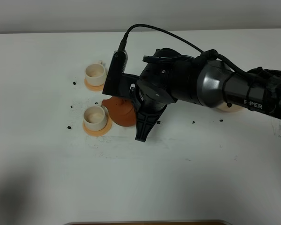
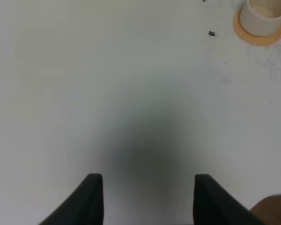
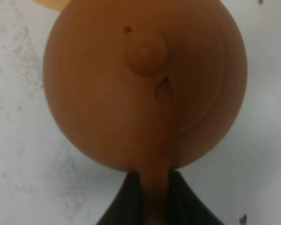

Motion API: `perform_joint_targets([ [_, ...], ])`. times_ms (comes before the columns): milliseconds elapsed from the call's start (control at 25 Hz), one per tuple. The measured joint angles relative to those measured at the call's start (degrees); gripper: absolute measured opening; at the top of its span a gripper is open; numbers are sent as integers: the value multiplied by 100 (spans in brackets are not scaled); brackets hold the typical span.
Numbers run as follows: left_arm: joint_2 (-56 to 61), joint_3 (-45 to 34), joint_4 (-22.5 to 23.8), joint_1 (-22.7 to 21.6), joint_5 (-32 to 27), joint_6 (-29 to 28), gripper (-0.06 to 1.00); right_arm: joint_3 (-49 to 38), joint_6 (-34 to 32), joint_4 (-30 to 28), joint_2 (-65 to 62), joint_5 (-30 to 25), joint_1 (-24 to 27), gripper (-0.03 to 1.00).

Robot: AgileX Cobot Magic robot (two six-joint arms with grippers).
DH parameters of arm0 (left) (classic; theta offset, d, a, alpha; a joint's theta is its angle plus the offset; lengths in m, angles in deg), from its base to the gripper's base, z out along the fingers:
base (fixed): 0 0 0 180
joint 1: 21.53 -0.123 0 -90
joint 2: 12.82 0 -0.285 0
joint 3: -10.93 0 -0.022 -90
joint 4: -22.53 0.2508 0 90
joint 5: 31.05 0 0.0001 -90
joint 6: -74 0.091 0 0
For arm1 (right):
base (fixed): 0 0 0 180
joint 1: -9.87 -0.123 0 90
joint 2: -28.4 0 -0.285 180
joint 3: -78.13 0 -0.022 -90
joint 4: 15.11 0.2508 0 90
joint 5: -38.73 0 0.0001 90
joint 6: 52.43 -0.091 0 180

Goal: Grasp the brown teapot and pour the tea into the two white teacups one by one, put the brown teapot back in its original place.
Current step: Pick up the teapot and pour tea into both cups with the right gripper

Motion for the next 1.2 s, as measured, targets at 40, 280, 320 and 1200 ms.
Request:
perform_joint_targets([
  [40, 0, 0, 0, 0, 0, 0, 46, 4, 0, 0, 0, 25, -14, 12],
  [280, 0, 0, 0, 0, 0, 0, 46, 44, 0, -31, 0, 51, -35, 12],
  [320, 0, 0, 0, 0, 0, 0, 46, 44, 0, -63, 6, 63, -35, 12],
  [1200, 0, 0, 0, 0, 0, 0, 46, 48, 0, -472, 54, 125, -39, 12],
])
